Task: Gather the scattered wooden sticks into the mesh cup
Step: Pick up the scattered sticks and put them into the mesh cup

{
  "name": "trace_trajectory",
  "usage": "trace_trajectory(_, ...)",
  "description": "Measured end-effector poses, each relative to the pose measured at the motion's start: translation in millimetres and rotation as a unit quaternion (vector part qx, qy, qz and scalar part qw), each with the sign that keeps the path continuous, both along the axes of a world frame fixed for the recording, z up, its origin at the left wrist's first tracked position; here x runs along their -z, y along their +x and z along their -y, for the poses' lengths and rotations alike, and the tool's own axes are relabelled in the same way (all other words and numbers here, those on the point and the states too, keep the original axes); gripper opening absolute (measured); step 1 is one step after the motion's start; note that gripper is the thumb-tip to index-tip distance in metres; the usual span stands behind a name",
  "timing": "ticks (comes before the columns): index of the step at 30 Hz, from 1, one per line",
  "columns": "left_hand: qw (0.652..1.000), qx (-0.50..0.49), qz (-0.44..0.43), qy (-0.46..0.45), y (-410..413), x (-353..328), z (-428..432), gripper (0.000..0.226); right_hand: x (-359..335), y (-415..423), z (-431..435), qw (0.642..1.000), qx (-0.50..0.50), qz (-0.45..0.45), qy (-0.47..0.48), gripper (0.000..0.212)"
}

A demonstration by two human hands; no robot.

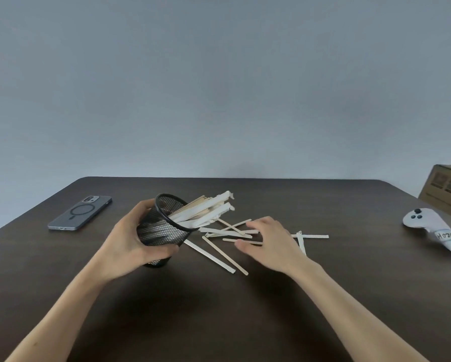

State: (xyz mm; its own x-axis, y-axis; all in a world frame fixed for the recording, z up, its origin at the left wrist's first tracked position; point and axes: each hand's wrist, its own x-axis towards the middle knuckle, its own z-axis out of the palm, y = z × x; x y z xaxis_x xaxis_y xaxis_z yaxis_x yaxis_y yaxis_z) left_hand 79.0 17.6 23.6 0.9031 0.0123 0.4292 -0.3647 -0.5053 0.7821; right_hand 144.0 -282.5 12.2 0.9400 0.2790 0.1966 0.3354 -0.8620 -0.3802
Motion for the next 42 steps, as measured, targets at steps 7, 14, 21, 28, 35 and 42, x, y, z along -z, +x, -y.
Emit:
trace_trajectory(7, 1.000, 0.007, -0.008, 0.027, 13, -15, -24, 0.081, -4, 23, -42, 0.996, -0.051, -0.035, -0.057, 0.084)
trace_trajectory(14, 1.000, 0.009, -0.005, 0.020, 11, -1, -34, 0.079, -1, 4, -49, 0.989, -0.050, 0.019, -0.140, 0.080)
trace_trajectory(21, 1.000, 0.019, -0.010, 0.017, 8, 3, -26, 0.079, -20, -13, -45, 0.979, -0.057, -0.063, -0.187, 0.102)
trace_trajectory(28, 1.000, 0.016, -0.018, 0.010, 6, 8, -27, 0.081, -26, -9, -40, 0.982, -0.058, -0.030, -0.178, 0.035)
trace_trajectory(35, 1.000, 0.011, -0.019, 0.010, 6, 9, -29, 0.082, -35, -6, -48, 0.970, -0.054, -0.069, -0.228, 0.024)
trace_trajectory(42, 1.000, 0.011, -0.016, 0.016, 6, 9, -30, 0.081, -42, -10, -68, 0.944, -0.042, -0.070, -0.320, 0.018)
